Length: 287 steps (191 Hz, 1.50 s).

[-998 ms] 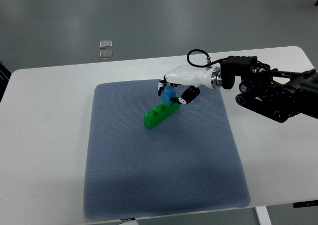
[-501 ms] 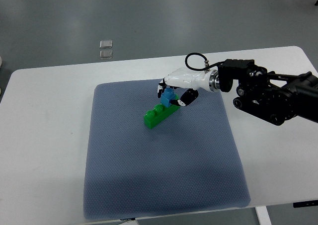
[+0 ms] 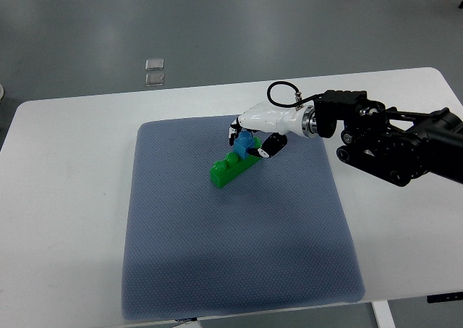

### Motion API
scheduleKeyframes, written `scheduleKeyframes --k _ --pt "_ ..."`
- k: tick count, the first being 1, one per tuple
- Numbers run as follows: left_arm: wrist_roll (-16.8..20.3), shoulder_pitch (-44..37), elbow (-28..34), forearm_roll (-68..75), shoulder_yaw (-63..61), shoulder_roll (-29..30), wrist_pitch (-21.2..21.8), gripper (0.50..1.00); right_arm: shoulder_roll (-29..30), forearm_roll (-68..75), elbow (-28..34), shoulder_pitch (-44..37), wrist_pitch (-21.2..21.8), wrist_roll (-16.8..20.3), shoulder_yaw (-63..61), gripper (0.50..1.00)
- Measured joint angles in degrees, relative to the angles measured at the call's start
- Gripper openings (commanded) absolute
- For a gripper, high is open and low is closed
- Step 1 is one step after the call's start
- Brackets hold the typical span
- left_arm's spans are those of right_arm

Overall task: Stack blue block on green block with right hand
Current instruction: 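Lower the blue block onto the green block's studs and press down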

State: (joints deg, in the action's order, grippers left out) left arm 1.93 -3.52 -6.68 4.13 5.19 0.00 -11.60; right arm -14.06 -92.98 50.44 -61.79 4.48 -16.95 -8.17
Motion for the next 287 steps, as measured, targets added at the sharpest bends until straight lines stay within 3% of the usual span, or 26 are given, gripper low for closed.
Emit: scheduleKeyframes --k 158,181,215,232,287 --pt "0.00 0.00 0.00 0.00 0.00 0.00 0.00 1.000 0.40 -1.92 -0.07 0.09 -0.70 0.08 1.23 0.562" --pt "0.00 0.00 0.00 0.00 0.00 0.00 0.00 1.000 0.64 -1.94 -0.04 0.09 -0.71 0.10 1.23 0.582" --pt "0.00 0.00 0.00 0.00 0.00 0.00 0.00 1.000 0.70 -1.90 0.01 0.17 -0.73 0.10 1.23 0.678" --pt "0.00 0.00 0.00 0.00 0.00 0.00 0.00 1.000 0.70 -1.82 0.02 0.18 -0.73 0.09 1.23 0.701" --pt "0.00 0.00 0.00 0.00 0.00 0.00 0.00 1.000 0.69 -1.76 0.07 0.16 -0.73 0.05 1.24 0.717"
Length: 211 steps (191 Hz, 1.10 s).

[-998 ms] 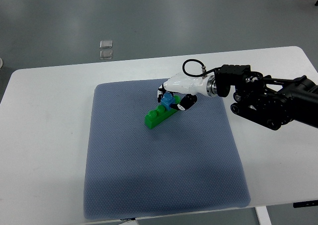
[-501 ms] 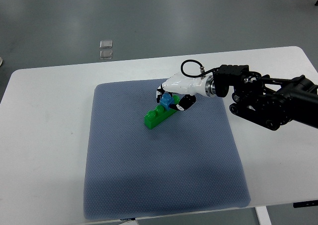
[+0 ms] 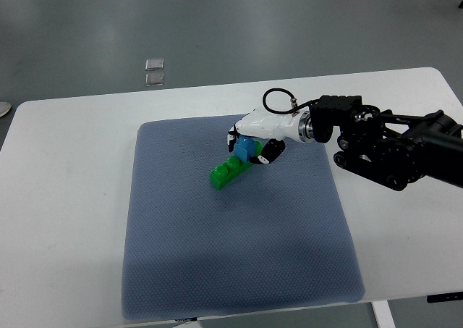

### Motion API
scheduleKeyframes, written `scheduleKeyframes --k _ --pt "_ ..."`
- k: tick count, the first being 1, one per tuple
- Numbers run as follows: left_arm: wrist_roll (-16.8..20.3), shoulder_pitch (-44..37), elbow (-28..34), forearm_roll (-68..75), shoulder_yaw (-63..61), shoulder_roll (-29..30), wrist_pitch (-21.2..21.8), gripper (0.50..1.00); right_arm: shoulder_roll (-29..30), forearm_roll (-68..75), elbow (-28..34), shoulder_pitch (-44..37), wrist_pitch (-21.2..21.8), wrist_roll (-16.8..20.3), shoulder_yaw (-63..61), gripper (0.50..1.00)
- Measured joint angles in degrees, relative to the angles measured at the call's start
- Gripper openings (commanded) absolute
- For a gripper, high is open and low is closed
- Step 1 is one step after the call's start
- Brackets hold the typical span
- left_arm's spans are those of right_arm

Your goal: Stack blue block on green block with right hand

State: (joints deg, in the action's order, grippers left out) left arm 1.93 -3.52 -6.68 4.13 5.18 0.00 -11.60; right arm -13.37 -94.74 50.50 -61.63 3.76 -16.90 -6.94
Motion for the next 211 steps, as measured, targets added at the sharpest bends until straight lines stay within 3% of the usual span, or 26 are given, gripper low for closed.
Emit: scheduleKeyframes --k 85,111,144,174,211 --pt "0.00 0.00 0.00 0.00 0.00 0.00 0.00 1.000 -0.01 0.05 0.00 -0.03 0.02 -0.02 -0.04 0.719" --pt "0.00 0.00 0.00 0.00 0.00 0.00 0.00 1.000 0.01 0.17 0.09 -0.05 0.02 -0.03 -0.08 0.754" --pt "0.00 0.00 0.00 0.00 0.00 0.00 0.00 1.000 0.01 0.49 0.39 -0.15 0.02 -0.05 -0.10 0.852" --pt "0.00 0.00 0.00 0.00 0.00 0.00 0.00 1.000 0.01 0.61 0.53 -0.16 0.07 -0.06 -0.10 0.895" --pt "0.00 0.00 0.00 0.00 0.00 0.00 0.00 1.000 0.01 0.97 0.83 -0.35 0.39 -0.06 -0.16 0.907"
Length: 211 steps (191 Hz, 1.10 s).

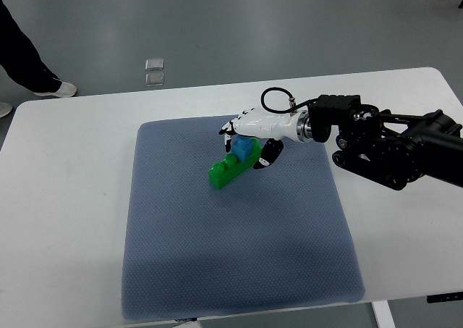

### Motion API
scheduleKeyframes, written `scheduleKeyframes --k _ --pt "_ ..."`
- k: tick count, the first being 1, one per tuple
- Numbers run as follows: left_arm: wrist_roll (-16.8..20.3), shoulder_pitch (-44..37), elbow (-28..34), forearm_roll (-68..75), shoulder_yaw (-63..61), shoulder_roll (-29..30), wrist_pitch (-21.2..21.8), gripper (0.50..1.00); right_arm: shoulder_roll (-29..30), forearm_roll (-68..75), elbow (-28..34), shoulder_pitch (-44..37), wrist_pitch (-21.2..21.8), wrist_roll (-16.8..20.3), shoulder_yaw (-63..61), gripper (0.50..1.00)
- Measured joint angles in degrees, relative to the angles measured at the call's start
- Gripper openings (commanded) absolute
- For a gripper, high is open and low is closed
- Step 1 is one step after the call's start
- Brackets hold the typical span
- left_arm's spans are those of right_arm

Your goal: Stack blue block on green block with right hand

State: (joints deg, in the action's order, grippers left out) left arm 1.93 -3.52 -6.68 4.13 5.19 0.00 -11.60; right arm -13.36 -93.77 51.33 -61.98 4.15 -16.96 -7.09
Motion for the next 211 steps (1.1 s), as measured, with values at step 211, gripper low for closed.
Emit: scheduleKeyframes --k 211 --pt "0.00 -0.01 0.00 0.00 0.00 0.00 0.00 1.000 -7.18 62.26 -1.21 6.34 9.86 4.53 -14.94 0.913"
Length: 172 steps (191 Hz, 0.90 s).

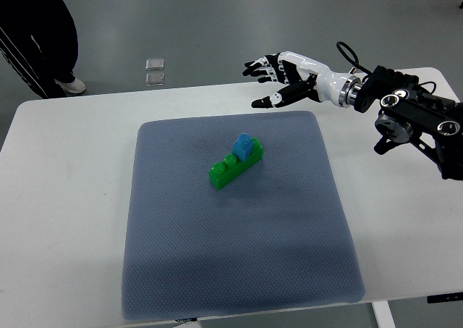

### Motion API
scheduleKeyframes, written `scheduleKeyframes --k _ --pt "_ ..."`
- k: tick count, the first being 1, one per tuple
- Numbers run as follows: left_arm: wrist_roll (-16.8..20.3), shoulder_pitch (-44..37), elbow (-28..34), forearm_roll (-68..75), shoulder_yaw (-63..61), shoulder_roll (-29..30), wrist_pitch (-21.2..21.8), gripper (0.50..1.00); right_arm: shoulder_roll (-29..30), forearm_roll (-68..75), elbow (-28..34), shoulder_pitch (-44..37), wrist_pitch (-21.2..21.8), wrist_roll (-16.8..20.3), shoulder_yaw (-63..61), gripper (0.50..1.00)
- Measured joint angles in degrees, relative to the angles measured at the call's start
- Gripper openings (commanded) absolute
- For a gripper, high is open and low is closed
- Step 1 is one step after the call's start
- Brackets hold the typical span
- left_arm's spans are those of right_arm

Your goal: Stack blue block on green block with right hand

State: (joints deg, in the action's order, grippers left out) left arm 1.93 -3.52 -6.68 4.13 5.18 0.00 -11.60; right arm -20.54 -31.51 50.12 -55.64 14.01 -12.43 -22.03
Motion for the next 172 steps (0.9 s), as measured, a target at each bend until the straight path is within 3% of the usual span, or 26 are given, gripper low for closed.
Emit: scheduleKeyframes --k 85,172 --pt "0.00 0.01 0.00 0.00 0.00 0.00 0.00 1.000 1.53 26.11 -7.12 5.33 -0.27 1.78 -0.07 0.913" --pt "0.00 0.01 0.00 0.00 0.00 0.00 0.00 1.000 2.51 27.73 -7.94 6.58 -0.02 1.37 -0.04 0.917"
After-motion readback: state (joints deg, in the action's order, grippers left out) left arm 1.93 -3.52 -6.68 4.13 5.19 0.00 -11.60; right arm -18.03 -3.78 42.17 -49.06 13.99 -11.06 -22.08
